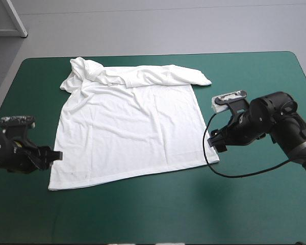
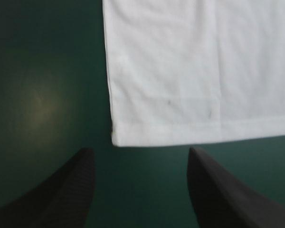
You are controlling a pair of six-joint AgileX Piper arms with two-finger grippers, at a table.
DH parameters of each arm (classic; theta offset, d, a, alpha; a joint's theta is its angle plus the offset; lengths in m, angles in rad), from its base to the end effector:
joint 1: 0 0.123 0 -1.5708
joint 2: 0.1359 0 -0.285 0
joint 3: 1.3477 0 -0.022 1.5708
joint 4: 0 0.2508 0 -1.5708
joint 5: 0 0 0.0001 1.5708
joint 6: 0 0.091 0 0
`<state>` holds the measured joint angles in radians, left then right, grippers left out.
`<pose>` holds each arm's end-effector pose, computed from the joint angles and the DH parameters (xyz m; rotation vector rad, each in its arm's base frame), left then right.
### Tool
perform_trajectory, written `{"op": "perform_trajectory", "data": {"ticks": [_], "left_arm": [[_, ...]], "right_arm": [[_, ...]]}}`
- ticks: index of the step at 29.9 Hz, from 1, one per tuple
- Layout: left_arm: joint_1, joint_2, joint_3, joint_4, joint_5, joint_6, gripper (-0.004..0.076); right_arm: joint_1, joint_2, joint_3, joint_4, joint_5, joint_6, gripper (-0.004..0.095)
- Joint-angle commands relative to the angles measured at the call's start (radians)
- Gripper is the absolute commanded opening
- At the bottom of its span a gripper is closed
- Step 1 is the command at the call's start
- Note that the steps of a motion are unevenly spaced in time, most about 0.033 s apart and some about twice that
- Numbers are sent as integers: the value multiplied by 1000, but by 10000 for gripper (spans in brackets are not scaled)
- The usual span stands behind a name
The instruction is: Fold the cloth
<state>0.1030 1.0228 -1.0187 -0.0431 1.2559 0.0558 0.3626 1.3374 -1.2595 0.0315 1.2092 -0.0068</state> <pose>0.1686 0.0137 0.3430 -0.0717 2.7405 -0.0158 0.2382 0.0932 0.3462 -0.5027 2.7331 0.1354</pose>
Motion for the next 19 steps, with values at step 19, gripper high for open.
{"op": "perform_trajectory", "data": {"ticks": [19], "left_arm": [[-3, 49, 437, 43, -576, -223, 425]], "right_arm": [[1, -59, 265, 2, -242, -42, 808]]}}
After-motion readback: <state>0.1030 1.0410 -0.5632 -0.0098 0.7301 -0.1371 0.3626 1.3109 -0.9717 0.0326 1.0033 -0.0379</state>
